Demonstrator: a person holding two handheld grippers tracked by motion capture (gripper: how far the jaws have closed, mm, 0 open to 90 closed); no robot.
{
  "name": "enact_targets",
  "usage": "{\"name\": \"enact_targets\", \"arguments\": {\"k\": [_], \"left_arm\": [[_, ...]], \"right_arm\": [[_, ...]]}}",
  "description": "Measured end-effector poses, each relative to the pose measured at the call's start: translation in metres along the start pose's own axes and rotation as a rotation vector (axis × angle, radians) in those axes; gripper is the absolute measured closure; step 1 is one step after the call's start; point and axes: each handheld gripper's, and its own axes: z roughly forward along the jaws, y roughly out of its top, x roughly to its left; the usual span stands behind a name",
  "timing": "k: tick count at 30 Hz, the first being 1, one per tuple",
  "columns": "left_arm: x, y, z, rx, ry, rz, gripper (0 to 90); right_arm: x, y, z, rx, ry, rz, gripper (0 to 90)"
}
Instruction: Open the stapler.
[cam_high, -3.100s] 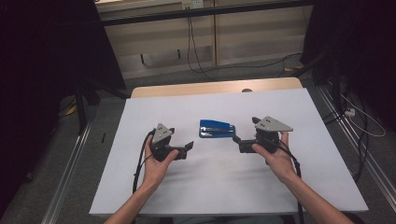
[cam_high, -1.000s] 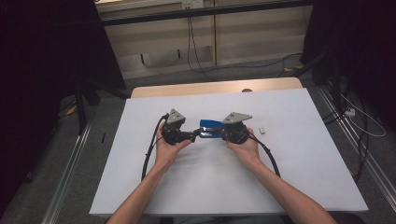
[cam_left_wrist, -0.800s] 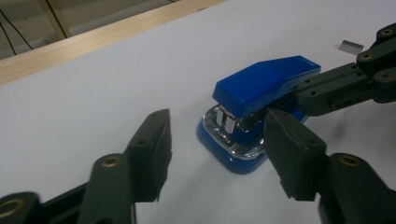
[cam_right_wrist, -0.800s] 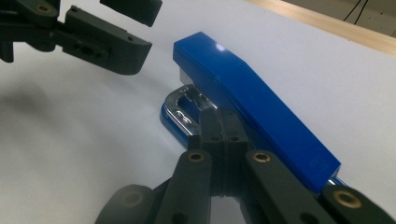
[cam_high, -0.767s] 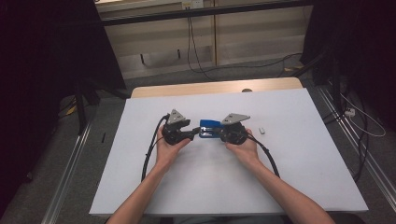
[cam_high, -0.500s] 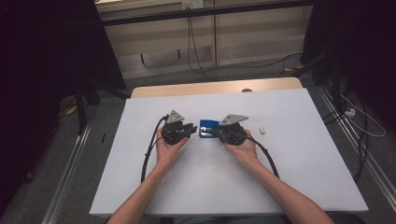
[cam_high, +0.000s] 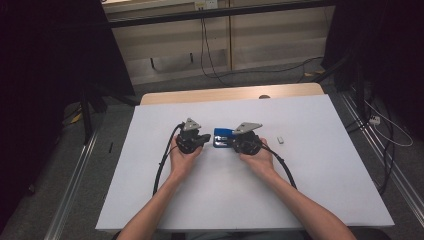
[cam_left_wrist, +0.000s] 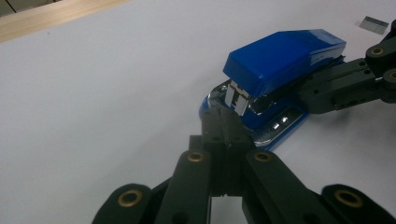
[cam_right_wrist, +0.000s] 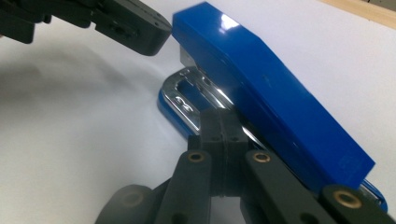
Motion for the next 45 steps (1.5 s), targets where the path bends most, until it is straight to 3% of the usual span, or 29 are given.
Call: {"name": "enact_targets", "arguments": {"k": [8, 13, 17, 21, 24, 26, 30, 45], "left_arm": [[-0.003, 0.003, 0.007, 0.014, -0.003, 0.014, 90.0], [-0.003, 0.003, 0.007, -0.005, 0.018, 0.011, 90.0], [-0.005, 0.004, 0.01, -0.005, 0.012, 0.008, 90.0], [-0.007, 0.005, 0.011, 0.01, 0.032, 0.036, 90.0], [-0.008, 0.006, 0.011, -0.004, 0.041, 0.036, 90.0], [-0.01, 0.007, 0.011, -0.017, 0.055, 0.061, 90.0], [-0.009, 0.007, 0.01, -0.019, 0.033, 0.06, 90.0], [-0.007, 0.009, 0.007, -0.039, 0.014, 0.027, 90.0]], "right_arm": [[0.002, 0.002, 0.0, 0.017, -0.015, -0.016, 90.0], [0.001, 0.001, 0.0, 0.012, -0.009, 0.001, 90.0], [0.0, 0.001, 0.001, 0.008, -0.007, 0.01, 90.0], [-0.001, 0.001, 0.001, 0.008, -0.006, 0.01, 90.0], [-0.001, 0.001, 0.001, 0.008, -0.006, 0.01, 90.0], [-0.001, 0.001, 0.001, 0.006, -0.006, 0.014, 90.0], [0.0, 0.001, 0.001, 0.006, -0.012, 0.014, 90.0], [0.001, 0.0, 0.001, 0.004, -0.018, 0.008, 90.0]]}}
